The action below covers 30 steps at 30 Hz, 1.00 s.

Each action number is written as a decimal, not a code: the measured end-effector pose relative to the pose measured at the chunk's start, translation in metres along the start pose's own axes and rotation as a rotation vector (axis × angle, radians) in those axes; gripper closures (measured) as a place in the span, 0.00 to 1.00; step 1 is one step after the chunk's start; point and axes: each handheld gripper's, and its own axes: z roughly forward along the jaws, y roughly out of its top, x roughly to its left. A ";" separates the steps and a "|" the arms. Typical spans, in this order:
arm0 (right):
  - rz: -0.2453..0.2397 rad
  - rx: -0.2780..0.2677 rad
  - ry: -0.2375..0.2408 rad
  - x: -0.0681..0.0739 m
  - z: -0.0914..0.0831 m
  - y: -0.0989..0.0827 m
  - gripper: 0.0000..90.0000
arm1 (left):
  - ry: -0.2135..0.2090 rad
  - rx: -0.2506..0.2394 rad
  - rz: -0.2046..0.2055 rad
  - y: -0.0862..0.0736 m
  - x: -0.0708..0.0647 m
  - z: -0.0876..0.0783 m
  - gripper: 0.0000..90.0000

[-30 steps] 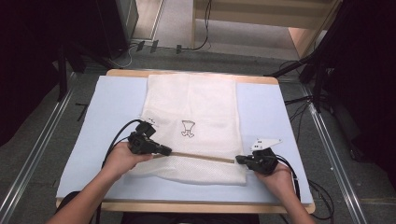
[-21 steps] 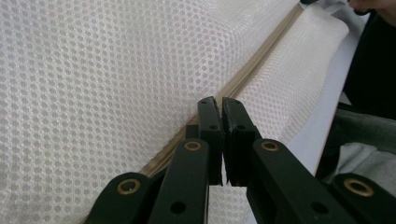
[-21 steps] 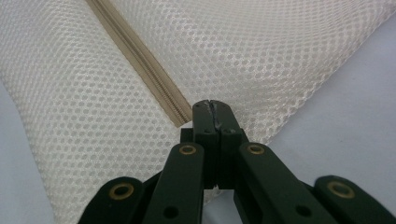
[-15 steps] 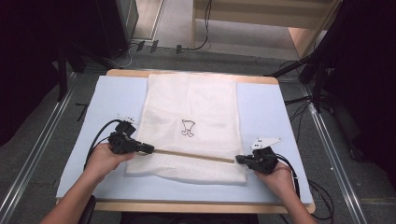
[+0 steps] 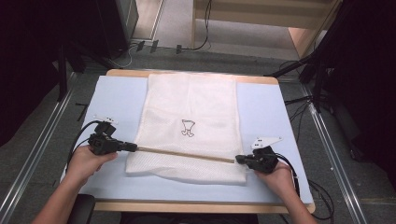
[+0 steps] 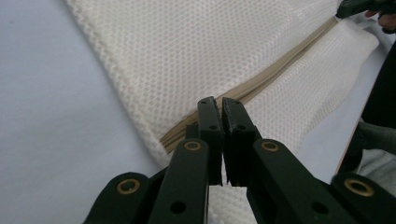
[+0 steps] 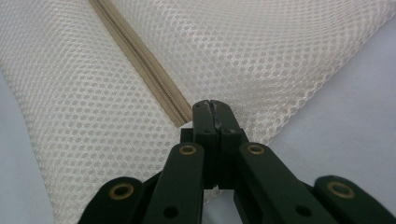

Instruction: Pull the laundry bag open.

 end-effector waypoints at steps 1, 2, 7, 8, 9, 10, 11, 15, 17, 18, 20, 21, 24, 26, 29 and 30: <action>0.001 0.000 0.000 0.000 0.000 0.000 1.00 | 0.013 -0.001 -0.006 -0.002 0.001 -0.002 0.99; 0.000 0.000 0.000 0.000 0.000 0.000 1.00 | 0.019 -0.002 -0.012 -0.003 0.004 -0.004 0.99; 0.002 0.004 0.007 -0.001 0.000 0.001 1.00 | 0.031 -0.031 -0.042 -0.013 0.013 -0.016 0.99; 0.003 0.006 0.009 -0.001 0.000 0.001 1.00 | 0.039 -0.035 -0.043 -0.014 0.013 -0.017 0.99; 0.004 0.007 0.010 -0.001 0.000 0.001 1.00 | 0.045 -0.039 -0.042 -0.015 0.013 -0.019 0.99; 0.005 0.009 0.008 -0.001 0.000 0.001 1.00 | 0.034 -0.042 -0.042 -0.016 0.014 -0.020 0.99; 0.004 0.010 0.008 -0.001 0.000 0.001 1.00 | 0.031 -0.048 -0.044 -0.016 0.013 -0.021 0.98; -0.005 0.018 0.012 -0.002 0.001 0.003 1.00 | 0.047 -0.044 -0.039 -0.019 0.008 -0.020 0.98; 0.011 0.027 0.015 -0.002 0.000 0.004 1.00 | 0.050 -0.038 -0.033 -0.020 0.007 -0.019 0.98; 0.012 0.027 0.015 -0.002 0.000 0.004 1.00 | 0.051 -0.034 -0.032 -0.020 0.007 -0.018 0.98; 0.016 0.035 0.023 -0.003 0.000 0.006 0.99 | 0.054 -0.032 -0.027 -0.021 0.006 -0.017 0.97; 0.029 0.041 0.034 -0.002 0.000 0.007 0.95 | 0.056 -0.035 -0.023 -0.021 0.006 -0.017 0.97; 0.037 0.035 0.046 -0.002 -0.001 0.010 0.92 | 0.062 -0.047 -0.005 -0.022 0.006 -0.018 0.91; 0.042 0.017 0.048 -0.002 -0.003 0.011 0.88 | 0.059 -0.064 0.003 -0.022 0.006 -0.020 0.85; 0.063 -0.013 0.035 -0.005 -0.007 0.013 0.83 | 0.082 -0.090 0.025 -0.023 0.006 -0.023 0.79; 0.067 -0.025 0.029 -0.007 -0.008 0.013 0.81 | 0.094 -0.095 0.031 -0.023 0.006 -0.023 0.76</action>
